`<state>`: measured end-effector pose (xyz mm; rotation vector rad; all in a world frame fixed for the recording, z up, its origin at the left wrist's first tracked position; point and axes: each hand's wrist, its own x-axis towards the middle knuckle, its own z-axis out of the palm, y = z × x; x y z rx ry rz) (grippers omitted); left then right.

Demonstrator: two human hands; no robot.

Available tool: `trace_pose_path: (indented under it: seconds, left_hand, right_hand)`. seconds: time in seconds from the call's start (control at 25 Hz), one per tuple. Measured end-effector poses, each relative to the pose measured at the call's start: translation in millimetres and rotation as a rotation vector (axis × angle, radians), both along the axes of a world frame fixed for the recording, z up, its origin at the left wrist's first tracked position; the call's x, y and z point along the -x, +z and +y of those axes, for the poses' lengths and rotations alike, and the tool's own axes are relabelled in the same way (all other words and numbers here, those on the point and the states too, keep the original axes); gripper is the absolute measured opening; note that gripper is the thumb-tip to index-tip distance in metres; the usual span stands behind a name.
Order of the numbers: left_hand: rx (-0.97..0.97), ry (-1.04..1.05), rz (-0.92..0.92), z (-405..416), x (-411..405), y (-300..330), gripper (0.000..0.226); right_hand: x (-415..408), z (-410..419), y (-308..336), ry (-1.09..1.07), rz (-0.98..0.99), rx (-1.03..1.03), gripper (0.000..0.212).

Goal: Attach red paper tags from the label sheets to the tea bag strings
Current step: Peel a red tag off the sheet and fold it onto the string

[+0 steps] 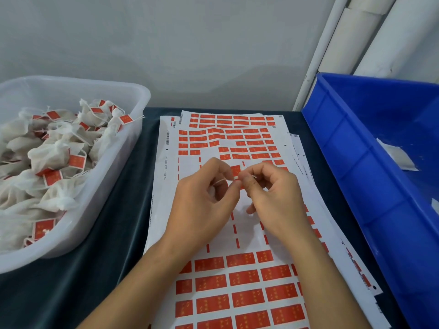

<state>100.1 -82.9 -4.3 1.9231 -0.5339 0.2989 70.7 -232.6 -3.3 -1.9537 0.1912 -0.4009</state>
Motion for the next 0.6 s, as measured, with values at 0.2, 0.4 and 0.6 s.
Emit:
trace_pose_path:
  seconds: [0.2,0.4,0.6]
  left_hand:
    - [-0.053,0.048,-0.042,1.6,-5.7,-6.0,0.016]
    - [-0.091,0.084,-0.007,1.6,-8.6,-9.7,0.015]
    - [0.007,-0.003,0.174,2.9,-11.0,-6.5,0.004]
  right_hand:
    - [2.1,-1.0,4.8,0.004,-0.013,0.005,0.010]
    - [2.6,-0.6,5.3,-0.073,-0.061,0.115,0.009]
    - [2.3,0.3,7.5,-0.081,-0.125,0.134,0.013]
